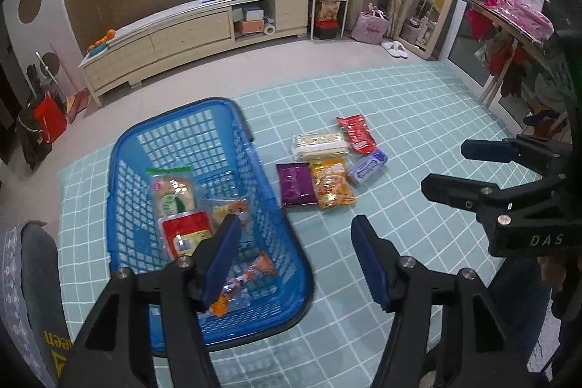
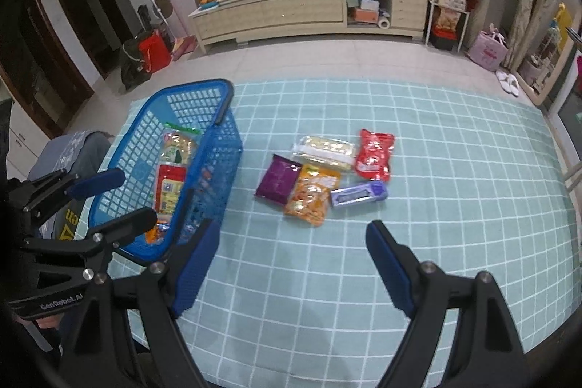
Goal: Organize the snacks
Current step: 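Withdraw both grippers from the basket toward the remaining snack packs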
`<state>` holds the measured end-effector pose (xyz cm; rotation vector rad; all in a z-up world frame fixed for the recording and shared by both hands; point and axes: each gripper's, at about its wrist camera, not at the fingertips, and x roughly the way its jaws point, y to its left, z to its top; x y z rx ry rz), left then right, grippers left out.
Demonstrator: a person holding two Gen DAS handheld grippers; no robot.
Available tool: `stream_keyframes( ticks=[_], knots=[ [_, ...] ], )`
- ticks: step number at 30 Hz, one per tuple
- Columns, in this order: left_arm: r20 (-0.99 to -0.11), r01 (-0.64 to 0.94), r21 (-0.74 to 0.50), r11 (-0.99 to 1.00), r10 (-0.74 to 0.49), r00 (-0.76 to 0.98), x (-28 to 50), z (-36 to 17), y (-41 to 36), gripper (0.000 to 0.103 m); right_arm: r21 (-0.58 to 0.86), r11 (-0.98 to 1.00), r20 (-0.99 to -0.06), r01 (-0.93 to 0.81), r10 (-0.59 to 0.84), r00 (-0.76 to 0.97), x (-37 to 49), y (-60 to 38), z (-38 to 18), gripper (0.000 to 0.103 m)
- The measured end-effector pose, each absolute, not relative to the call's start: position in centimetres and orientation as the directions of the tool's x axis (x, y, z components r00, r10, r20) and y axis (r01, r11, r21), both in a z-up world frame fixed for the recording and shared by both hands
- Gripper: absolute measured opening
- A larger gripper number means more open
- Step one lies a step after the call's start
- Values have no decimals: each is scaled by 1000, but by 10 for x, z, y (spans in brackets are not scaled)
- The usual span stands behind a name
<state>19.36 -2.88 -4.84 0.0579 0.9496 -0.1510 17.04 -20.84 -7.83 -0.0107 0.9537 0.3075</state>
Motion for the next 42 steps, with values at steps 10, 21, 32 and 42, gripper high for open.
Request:
stream_keyframes(
  ticks=[10, 21, 32, 42],
  knots=[
    [-829, 212, 6, 977, -114, 547, 210, -54, -77, 64, 159, 964, -804, -211, 251, 539, 173, -257, -83, 86],
    [-847, 187, -13, 982, -110, 520, 235, -79, -106, 65, 172, 964, -821, -201, 254, 512, 196, -295, -102, 86],
    [-859, 136, -18, 991, -85, 505, 257, -123, -117, 65, 161, 959, -832, -232, 258, 490, 220, -311, -138, 86],
    [-858, 83, 24, 996, -22, 514, 279, -154, -115, 65, 159, 955, -842, -251, 264, 470, 251, -308, -178, 86]
  ],
)
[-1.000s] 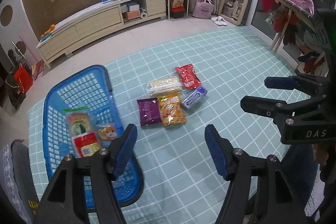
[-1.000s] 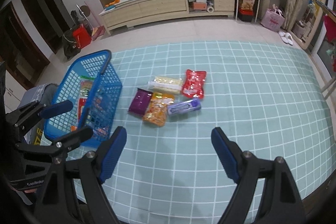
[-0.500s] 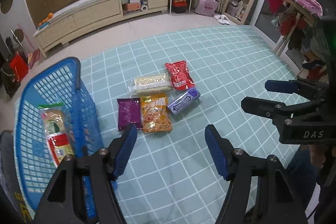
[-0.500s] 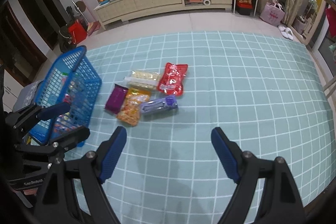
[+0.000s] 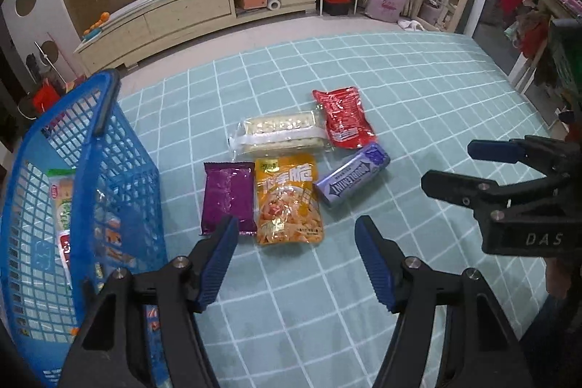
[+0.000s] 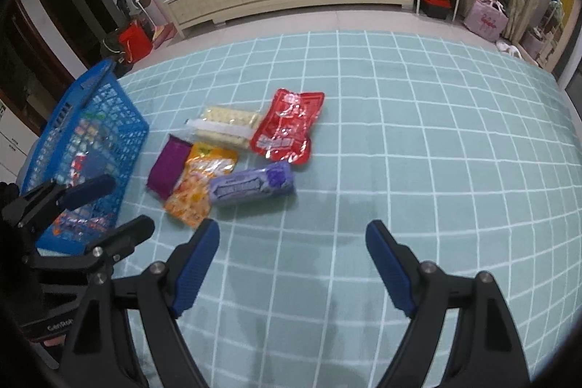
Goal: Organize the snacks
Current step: 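Withdraw both grippers from the basket toward the remaining snack packs, then grasp the orange chip bag with the left gripper and lift it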
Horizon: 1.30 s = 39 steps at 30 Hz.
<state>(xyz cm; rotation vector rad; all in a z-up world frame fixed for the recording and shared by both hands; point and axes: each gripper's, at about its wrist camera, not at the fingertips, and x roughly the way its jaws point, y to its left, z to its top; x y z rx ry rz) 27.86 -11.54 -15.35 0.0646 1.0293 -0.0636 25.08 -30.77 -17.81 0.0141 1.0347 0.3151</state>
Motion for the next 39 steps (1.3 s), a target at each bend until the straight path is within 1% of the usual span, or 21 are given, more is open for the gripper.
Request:
stream_keyframes(
  ticks=[7, 18, 22, 27, 30, 32, 36, 37, 39],
  knots=[
    [-877, 95, 39, 995, -12, 480, 301, -175, -114, 65, 162, 963, -845, -217, 249, 474, 274, -312, -200, 86],
    [-913, 89, 53, 995, 12, 408, 328, -207, -103, 65, 74, 949, -860, -307, 216, 461, 297, -296, -211, 86],
    [-916, 107, 66, 992, 18, 400, 335, -212, -104, 64, 119, 950, -862, -289, 243, 444, 303, -303, -216, 86],
    [-917, 141, 103, 985, 39, 397, 342, -213, -116, 64, 123, 944, -858, -305, 256, 446, 302, -303, -213, 86],
    [-920, 147, 96, 984, 31, 391, 344, -212, -124, 64, 134, 943, -850, -306, 268, 453, 301, -303, -209, 86],
    [-920, 157, 104, 982, 35, 390, 343, -212, -129, 59, 128, 943, -847, -306, 265, 461, 300, -301, -208, 86],
    [-923, 153, 102, 983, 36, 383, 343, -212, -134, 56, 120, 945, -849, -304, 257, 463, 302, -300, -209, 86],
    [-921, 146, 98, 984, 34, 387, 343, -211, -133, 53, 118, 946, -850, -301, 253, 462, 303, -301, -210, 86],
    [-918, 133, 110, 985, 50, 393, 345, -211, -125, 37, 119, 949, -852, -292, 249, 460, 304, -302, -212, 86]
  ],
)
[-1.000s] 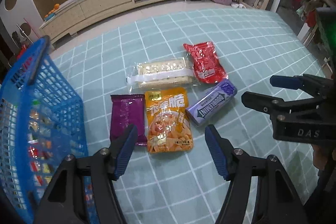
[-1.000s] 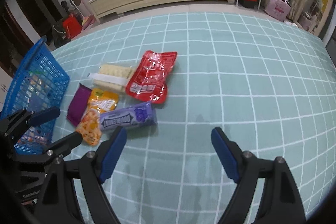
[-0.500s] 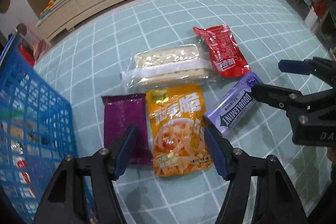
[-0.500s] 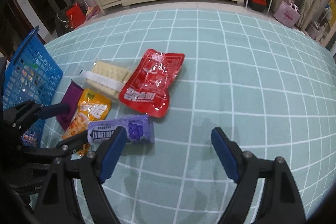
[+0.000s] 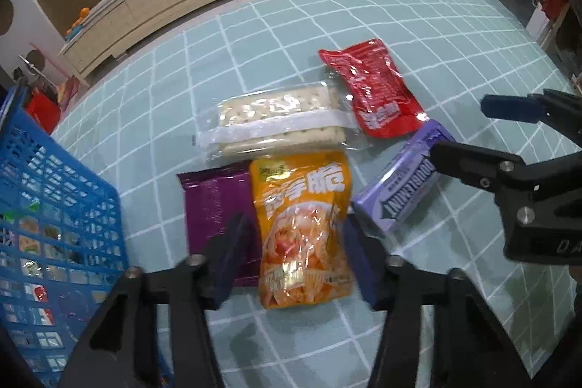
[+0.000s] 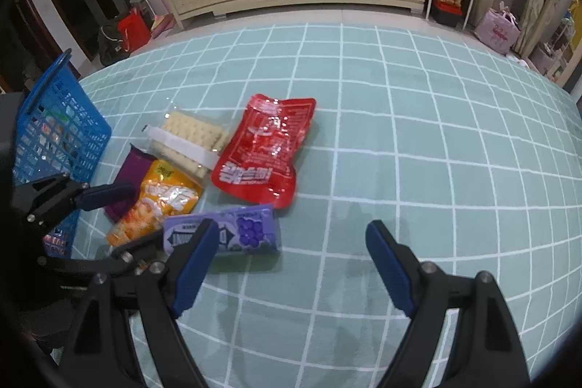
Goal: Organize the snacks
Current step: 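Grasp the orange chip bag with the left gripper and lift it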
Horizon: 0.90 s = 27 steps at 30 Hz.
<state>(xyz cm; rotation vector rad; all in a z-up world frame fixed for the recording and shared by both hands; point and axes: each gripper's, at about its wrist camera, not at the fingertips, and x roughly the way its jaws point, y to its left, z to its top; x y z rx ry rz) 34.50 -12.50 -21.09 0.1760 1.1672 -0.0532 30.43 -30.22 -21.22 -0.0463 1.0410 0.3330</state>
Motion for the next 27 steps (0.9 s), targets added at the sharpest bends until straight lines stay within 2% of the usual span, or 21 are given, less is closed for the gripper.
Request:
stream_keyframes(
  ticks=[1, 5, 18, 27],
  knots=[
    [-917, 128, 123, 984, 63, 394, 345, -209, -123, 28, 121, 950, -853, -289, 248, 459, 305, -303, -212, 86],
    [-917, 120, 114, 986, 58, 394, 341, -204, -117, 20, 126, 945, -850, -301, 259, 458, 304, -306, -210, 86],
    [-883, 42, 63, 997, 36, 468, 310, -189, -104, 19, 105, 897, -850, -430, 306, 429, 295, -283, -211, 86],
    [-862, 29, 86, 996, 60, 503, 290, -181, -98, 19, 123, 901, -867, -416, 302, 397, 295, -261, -220, 89]
  ],
)
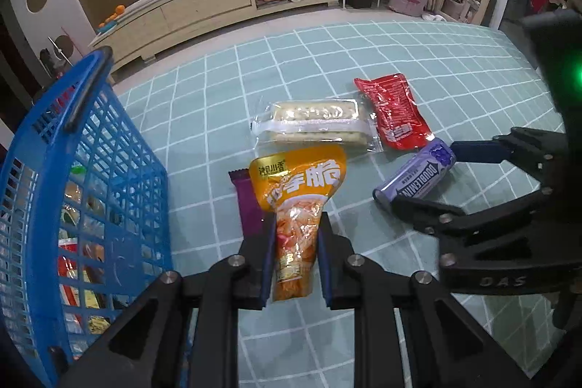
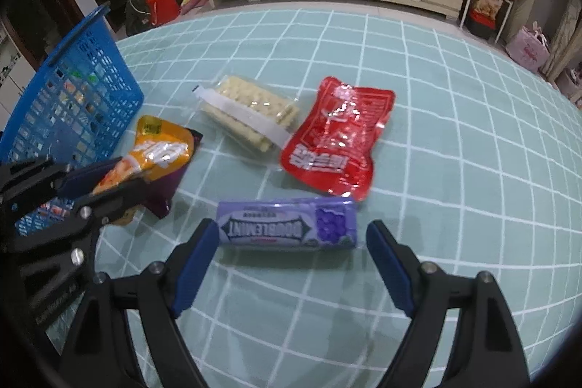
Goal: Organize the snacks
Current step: 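Grasp the purple Doublemint gum pack with the right gripper and lift it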
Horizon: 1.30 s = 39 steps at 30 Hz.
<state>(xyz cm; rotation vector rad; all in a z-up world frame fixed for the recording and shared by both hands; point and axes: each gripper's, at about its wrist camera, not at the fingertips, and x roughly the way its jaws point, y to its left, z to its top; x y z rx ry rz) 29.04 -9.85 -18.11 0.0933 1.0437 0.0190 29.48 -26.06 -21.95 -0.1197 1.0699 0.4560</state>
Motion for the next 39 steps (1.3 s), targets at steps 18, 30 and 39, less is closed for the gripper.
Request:
stream_keyframes(
  ticks=[18, 30, 39],
  knots=[
    [-871, 17, 54, 998, 39, 489, 299, -190, -96, 19, 78, 908, -858, -412, 272, 437, 291, -255, -224, 84],
    [-841, 44, 4, 999, -21, 541, 281, -156, -105, 19, 48, 920, -821, -388, 258, 510, 257, -273, -176, 84],
    [-797, 66, -8, 998, -46, 603, 249, -115, -104, 19, 8, 928, -789, -371, 234, 568, 231, -272, -132, 84]
  ],
)
